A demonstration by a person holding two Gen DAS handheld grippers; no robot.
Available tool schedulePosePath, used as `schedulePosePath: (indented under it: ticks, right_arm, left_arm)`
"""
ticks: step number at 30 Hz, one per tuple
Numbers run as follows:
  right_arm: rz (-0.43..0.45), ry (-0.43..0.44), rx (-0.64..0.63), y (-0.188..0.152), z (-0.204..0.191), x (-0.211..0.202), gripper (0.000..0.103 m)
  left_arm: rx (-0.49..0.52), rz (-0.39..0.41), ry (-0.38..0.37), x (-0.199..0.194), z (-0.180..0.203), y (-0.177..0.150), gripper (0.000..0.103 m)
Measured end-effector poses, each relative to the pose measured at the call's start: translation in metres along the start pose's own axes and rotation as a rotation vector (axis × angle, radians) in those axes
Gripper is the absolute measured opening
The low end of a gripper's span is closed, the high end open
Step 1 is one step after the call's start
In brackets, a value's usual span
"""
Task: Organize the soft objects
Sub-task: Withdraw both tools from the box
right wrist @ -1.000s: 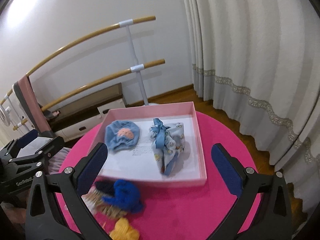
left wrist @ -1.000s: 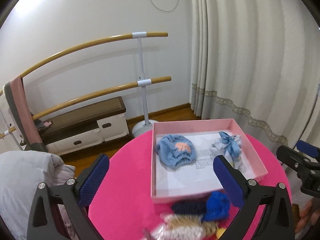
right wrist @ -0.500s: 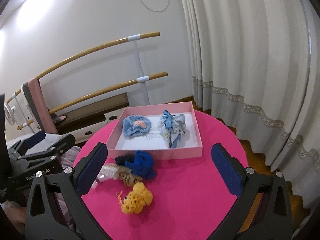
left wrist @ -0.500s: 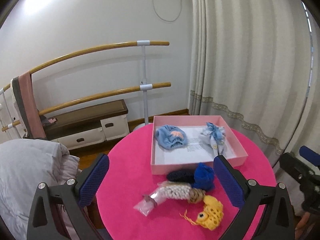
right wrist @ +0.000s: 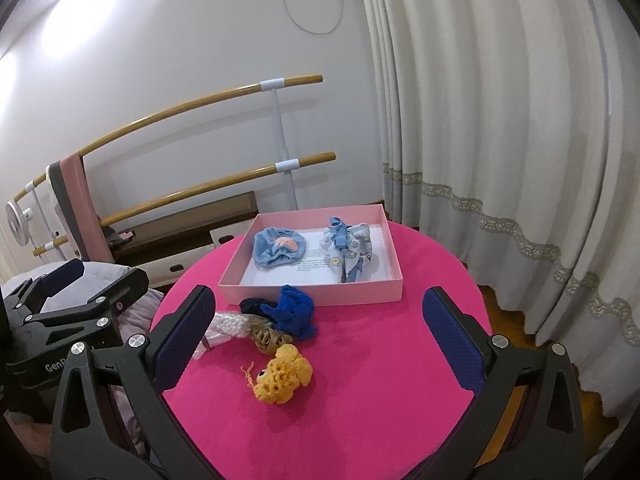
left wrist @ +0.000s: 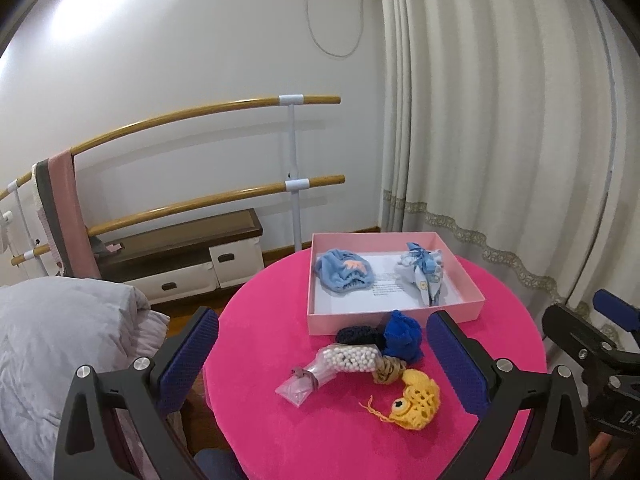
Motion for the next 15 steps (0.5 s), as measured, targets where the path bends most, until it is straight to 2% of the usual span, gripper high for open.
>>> schedulePosePath:
  ticks: [15]
  right_arm:
    - [-0.003, -0.009, -0.013, -0.0035, -0.0055, -0.0016, 0.103]
  left_arm:
    - [-0.019, -0.009, 0.001, -0.0070, -0.0070, -0.0069, 0.103]
Point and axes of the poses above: each gripper's, at about its wrist camera, not at the fingertips, and x roughly the way its jaws point, z to its right, y to its top, the point moved 7 cm from there along x, roughly the way its jaws point, and after that the axes turned 2 degrees about y, right-handed, at the moved point
